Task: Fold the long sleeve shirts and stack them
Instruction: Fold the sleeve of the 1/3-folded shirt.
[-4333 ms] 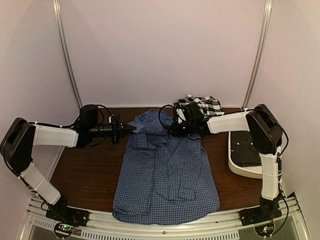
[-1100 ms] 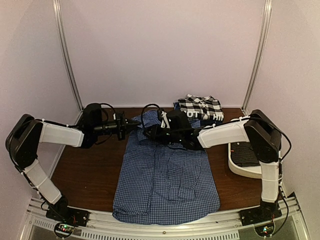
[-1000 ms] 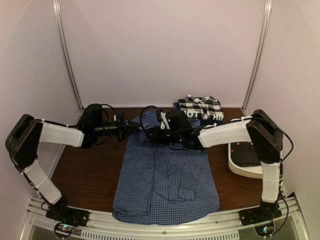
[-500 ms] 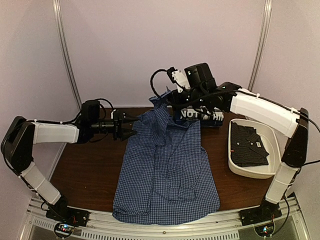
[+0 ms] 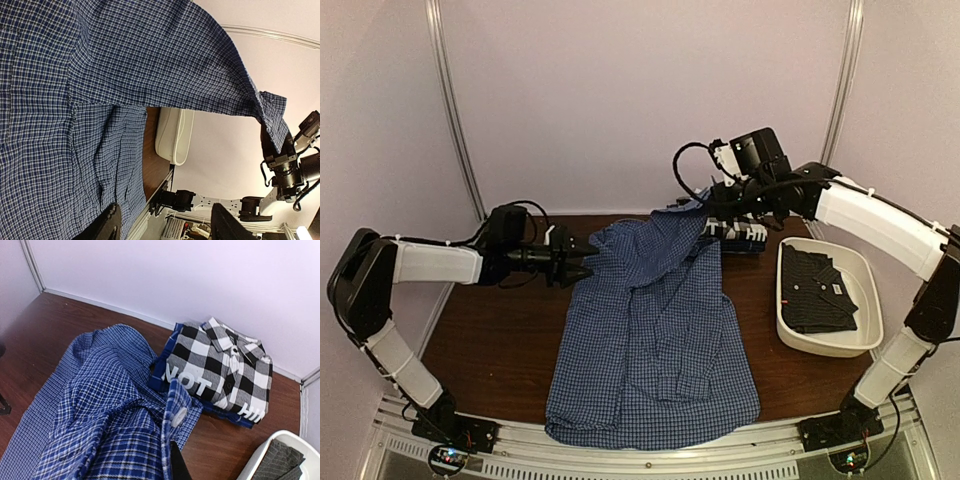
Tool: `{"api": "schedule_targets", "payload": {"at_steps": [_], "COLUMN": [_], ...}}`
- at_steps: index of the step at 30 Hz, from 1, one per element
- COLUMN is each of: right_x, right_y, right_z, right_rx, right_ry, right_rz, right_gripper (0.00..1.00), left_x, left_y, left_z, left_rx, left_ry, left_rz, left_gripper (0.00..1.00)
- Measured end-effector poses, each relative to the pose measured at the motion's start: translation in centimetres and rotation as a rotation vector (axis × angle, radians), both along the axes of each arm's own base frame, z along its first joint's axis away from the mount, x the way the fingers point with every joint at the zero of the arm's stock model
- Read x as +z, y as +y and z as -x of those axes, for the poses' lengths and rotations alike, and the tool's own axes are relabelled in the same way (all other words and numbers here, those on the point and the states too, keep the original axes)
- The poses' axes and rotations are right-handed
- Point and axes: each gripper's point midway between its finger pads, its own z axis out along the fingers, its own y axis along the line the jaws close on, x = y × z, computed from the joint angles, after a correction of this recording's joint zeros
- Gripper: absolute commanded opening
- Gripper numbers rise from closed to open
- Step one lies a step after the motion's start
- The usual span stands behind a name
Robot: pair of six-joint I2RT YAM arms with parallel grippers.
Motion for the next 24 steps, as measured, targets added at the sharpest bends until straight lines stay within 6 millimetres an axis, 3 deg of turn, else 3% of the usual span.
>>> {"api": "schedule_targets", "payload": {"at_steps": [5, 9, 12, 17, 22, 24], "right_x": [-2.8, -3.2, -3.2, -4.8, -10.9, -13.3], "right_y": [-2.3, -3.5, -3.0, 1.5, 9.0, 10.9], "right_z": [2.7, 5.6, 6.9, 7.8, 9.0, 9.8], "right_rx": [-0.052, -0.049, -0.021, 0.088, 0.244, 0.292], "right_ry": [0.061, 0.060, 0.053, 0.055, 0.162, 0.212], "right_rz": [-0.011, -0.040, -0.053, -0.029, 0.062, 0.075], "right_gripper": [0.00, 0.02, 0.02, 0.01, 0.00, 0.00], "left_x": [-2.2, -3.7, -4.9, -5.4, -4.9, -4.7], "left_y": [-0.7, -1.3, -1.4, -1.4, -1.1, -0.7], "left_z": [-2.1, -3.7, -4.0, -4.1, -3.7, -3.0], "left_rx": [-0.003, -0.003, -0.006, -0.007, -0.004, -0.003], "left_ry": [0.017, 0.018, 0.032, 0.038, 0.018, 0.010], "left_rz": [-0.044, -0.066, -0.079, -0.086, -0.092, -0.095], "left_gripper": [0.56, 0.56, 0.55, 0.55, 0.56, 0.56]}}
